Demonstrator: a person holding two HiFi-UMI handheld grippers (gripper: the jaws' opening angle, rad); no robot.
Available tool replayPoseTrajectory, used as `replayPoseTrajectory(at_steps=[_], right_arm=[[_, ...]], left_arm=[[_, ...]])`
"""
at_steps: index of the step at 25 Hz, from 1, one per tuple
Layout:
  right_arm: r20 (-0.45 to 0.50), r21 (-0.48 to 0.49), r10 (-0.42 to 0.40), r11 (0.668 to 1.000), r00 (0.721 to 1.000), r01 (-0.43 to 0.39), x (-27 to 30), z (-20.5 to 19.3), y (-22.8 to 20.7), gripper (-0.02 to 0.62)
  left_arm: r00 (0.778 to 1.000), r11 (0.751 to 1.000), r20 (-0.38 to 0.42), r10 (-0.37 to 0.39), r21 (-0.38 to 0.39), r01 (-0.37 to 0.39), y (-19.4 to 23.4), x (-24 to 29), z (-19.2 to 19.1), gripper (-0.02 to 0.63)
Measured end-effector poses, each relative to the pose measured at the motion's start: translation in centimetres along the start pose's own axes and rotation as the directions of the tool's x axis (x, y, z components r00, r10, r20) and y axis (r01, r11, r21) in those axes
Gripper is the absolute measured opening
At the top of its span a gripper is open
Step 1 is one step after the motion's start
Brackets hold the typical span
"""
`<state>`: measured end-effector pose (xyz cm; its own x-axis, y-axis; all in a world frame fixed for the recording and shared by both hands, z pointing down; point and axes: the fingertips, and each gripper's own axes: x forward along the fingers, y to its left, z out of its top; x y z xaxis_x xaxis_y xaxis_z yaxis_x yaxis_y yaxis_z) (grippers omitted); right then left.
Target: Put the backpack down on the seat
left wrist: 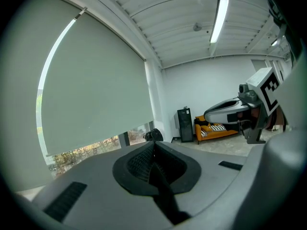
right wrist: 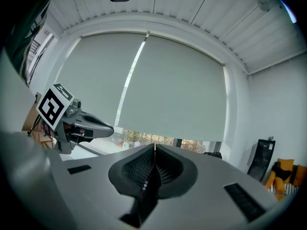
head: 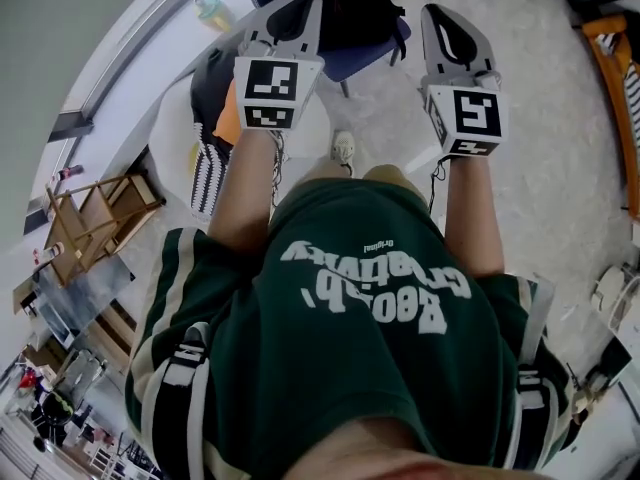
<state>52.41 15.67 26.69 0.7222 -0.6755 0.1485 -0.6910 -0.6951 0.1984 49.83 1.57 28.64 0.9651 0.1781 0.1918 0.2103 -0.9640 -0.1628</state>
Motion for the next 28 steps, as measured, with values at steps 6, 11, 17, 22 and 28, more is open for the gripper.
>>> replayPoseTrajectory(at_steps=[6, 11, 17, 22, 28], right_arm=[[-0.018, 0.007, 0.013, 1.0, 1.0, -0.013, 5.7, -0.2, -0.3, 0.037], [-0.031, 0.015, 0.033, 0.999, 0.999, -0.032, 8.7, -0.7, -0.5, 0.035], [-0.04, 0.021, 0.081, 0.997, 0.996, -0.08, 12.5, -1.7, -1.6, 0.037], [-0.033, 0.036, 0.135, 0.99, 0.99, -0.134, 16.7, -2.7, -4.0, 0.037], [-0.024, 0.07, 0.208, 0.976, 0.978, -0.206, 22.3, -4.1, -7.6, 0.037]], left_arm=[[1.0, 1.0, -0.019, 0.004, -0.014, -0.004, 4.3, 3.7, -1.2, 0.018], [0.999, 0.999, -0.046, 0.017, -0.035, -0.018, 6.4, 5.6, -2.8, 0.018], [0.995, 0.998, -0.082, 0.053, -0.038, -0.056, 8.1, 8.4, -3.9, 0.018], [0.988, 0.995, -0.125, 0.094, -0.034, -0.099, 9.6, 12.1, -4.7, 0.018], [0.972, 0.988, -0.185, 0.147, -0.019, -0.153, 11.1, 17.3, -5.6, 0.018]])
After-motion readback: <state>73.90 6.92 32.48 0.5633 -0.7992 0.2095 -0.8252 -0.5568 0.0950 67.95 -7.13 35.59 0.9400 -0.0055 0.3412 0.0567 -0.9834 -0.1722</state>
